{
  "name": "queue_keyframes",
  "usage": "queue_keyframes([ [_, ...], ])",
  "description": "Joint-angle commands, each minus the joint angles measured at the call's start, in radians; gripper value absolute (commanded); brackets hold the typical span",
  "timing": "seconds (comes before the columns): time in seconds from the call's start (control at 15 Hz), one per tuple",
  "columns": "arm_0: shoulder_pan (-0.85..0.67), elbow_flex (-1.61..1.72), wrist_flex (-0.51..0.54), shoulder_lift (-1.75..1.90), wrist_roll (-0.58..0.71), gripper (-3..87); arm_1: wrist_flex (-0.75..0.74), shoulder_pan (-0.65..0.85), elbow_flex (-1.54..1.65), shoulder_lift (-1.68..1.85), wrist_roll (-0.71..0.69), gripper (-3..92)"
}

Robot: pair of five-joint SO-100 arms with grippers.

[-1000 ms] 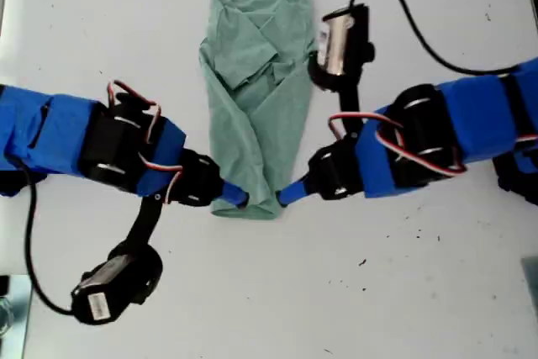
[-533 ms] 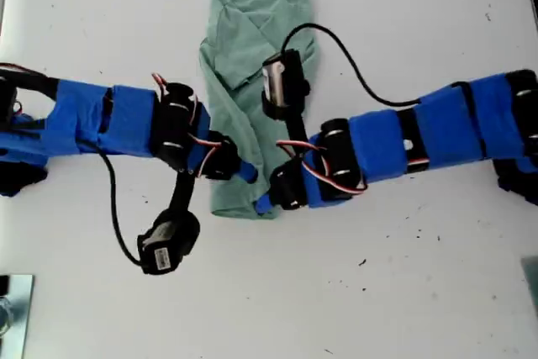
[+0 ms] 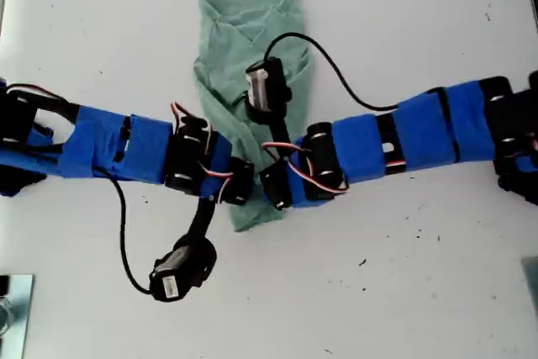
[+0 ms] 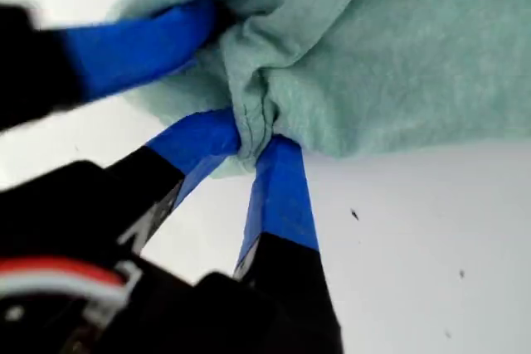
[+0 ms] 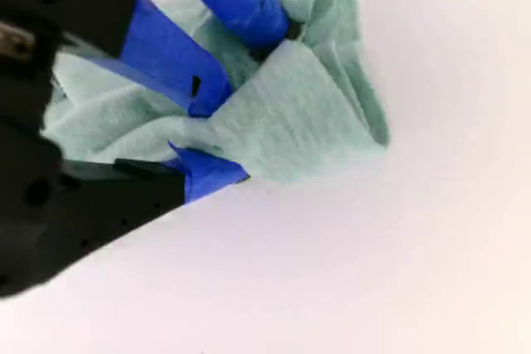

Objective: Fold t shirt

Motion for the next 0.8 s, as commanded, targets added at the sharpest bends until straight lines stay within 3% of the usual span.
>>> queue_keyframes([
  [0.0,0.083,-0.14,0.002,0.092,0.014,-0.3,0.126,-0.064,-0.009,0.229,-0.035,-0.9],
  [0.2,0.109,-0.14,-0.092,0.179,0.066,-0.3,0.149,-0.17,-0.014,0.454,-0.017,-0.9],
  [0.33,0.11,-0.14,-0.126,0.216,0.074,-0.3,0.084,-0.146,-0.003,0.449,-0.046,-0.9],
  [0.53,-0.012,-0.103,-0.005,0.314,0.1,-0.3,0.049,0.057,0.006,0.451,-0.196,-0.9],
  [0.73,-0.318,-0.078,0.08,0.434,0.256,-0.3,0.011,0.314,-0.005,0.471,-0.334,-0.9],
])
